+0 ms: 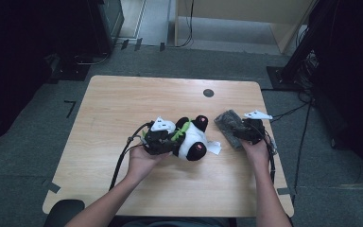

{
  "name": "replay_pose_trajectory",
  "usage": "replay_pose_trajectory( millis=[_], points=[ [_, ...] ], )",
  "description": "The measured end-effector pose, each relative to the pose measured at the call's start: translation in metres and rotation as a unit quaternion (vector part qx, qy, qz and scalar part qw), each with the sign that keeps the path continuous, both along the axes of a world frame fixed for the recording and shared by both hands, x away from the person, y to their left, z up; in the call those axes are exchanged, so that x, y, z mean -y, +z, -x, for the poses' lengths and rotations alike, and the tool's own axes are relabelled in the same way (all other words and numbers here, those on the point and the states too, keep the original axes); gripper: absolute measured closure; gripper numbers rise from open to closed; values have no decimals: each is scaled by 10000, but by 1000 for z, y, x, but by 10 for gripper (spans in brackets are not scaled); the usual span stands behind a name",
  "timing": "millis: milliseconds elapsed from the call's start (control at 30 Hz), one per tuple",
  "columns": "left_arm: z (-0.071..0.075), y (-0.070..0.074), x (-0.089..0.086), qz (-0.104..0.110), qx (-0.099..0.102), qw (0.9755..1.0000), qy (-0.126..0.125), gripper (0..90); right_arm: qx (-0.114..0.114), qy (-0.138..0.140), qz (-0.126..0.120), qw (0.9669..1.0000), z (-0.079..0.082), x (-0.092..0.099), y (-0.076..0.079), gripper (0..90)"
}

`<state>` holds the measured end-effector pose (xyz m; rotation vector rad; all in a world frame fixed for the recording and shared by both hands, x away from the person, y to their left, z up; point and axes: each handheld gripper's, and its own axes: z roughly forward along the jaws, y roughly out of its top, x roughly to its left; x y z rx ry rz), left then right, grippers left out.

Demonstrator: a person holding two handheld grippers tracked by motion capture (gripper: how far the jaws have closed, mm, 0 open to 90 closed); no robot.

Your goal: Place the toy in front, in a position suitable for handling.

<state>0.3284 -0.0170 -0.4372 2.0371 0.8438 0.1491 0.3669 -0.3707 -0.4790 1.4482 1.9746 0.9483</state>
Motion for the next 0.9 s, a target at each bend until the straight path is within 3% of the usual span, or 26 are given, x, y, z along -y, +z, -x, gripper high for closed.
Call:
replay_pose_trajectory(
  millis=[167,267,500,600,700,767,900],
  points=[
    [0,0,-2,0,70,10000,-49,553,-258,-85,10,9996,-8,10,-12,390],
    [0,0,-2,59,44,9999,-137,507,-288,-69,49,9995,-10,11,-15,395],
    [-1,6,-11,285,136,9993,-206,373,-417,181,-40,9990,-15,8,-17,433],
    [0,10,-17,292,242,9991,-214,353,-451,231,-15,9987,-17,5,-19,500],
    [1,12,-23,210,345,9990,-175,339,-672,310,16,9973,-20,3,-25,629],
    [2,13,-27,174,410,9989,-172,328,-681,250,12,9974,-19,3,-23,726],
    [1,15,-38,-4,527,9986,-77,308,-667,199,-140,9975,-19,5,-16,772]
  ],
)
